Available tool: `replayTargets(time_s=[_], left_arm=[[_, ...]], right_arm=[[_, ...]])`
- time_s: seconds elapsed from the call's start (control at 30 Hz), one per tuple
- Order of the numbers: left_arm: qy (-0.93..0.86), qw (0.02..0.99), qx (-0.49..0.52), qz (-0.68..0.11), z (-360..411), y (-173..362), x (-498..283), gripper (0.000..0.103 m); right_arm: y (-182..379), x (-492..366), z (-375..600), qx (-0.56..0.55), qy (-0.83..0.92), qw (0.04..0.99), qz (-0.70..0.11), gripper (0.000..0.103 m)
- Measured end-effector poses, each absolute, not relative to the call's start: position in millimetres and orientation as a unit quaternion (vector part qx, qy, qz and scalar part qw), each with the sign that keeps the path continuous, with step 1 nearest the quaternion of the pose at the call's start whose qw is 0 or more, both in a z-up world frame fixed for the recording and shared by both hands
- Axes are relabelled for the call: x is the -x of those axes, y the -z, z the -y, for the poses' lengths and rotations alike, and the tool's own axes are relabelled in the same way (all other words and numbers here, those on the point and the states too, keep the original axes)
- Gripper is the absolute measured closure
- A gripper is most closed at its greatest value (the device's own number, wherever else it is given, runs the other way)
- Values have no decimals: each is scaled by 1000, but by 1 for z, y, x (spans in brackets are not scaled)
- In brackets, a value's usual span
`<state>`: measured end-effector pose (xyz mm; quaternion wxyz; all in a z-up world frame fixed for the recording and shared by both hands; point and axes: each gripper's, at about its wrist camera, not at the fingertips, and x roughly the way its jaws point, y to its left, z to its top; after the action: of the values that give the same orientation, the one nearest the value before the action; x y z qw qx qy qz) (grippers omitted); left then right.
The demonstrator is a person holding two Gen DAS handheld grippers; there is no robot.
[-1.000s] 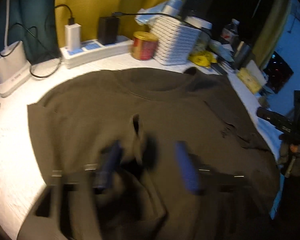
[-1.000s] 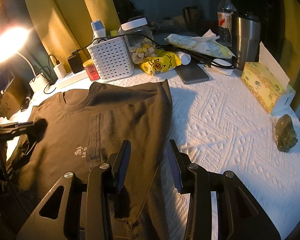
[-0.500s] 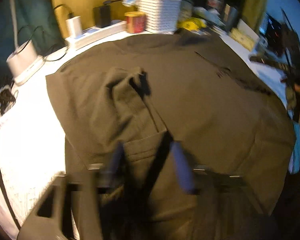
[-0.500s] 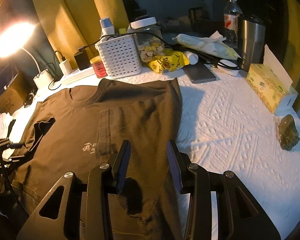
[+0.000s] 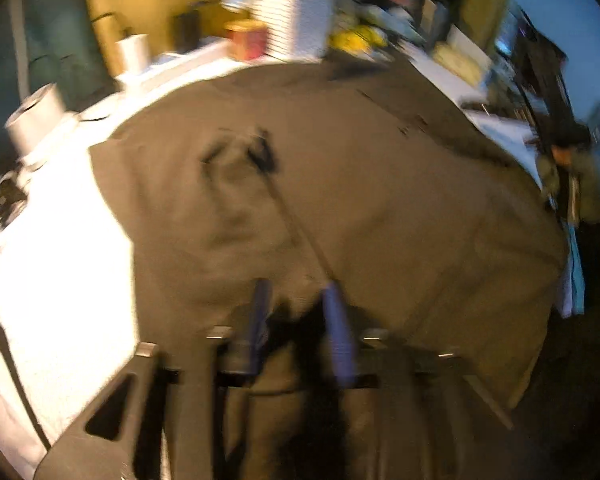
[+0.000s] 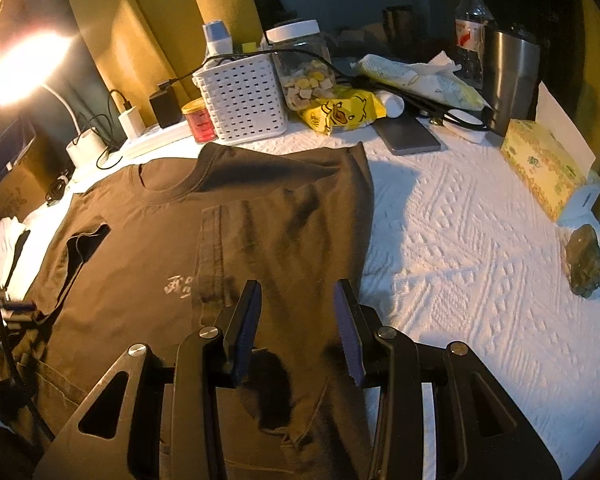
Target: Fold small clothes
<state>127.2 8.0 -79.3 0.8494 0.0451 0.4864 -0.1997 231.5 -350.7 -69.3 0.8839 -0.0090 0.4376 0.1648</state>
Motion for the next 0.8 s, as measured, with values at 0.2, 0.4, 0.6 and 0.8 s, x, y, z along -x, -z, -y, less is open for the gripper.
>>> replayTargets(time_s=[0.2, 0.4, 0.6, 0.8], left_arm=[[98, 871, 35, -479, -64, 80, -167, 34], [81, 874, 13, -480, -69, 99, -183, 84], [53, 879, -45, -472, -66, 94, -170, 99], [55, 869, -39, -491, -82, 96, -170, 94]], right_arm=[[67, -246, 357, 13, -160, 886, -436, 63], [68, -255, 359, 13, -158, 885, -439, 63], [77, -260, 360, 13, -156, 880, -449, 63], [78, -272, 360, 28, -153, 879, -451, 63]])
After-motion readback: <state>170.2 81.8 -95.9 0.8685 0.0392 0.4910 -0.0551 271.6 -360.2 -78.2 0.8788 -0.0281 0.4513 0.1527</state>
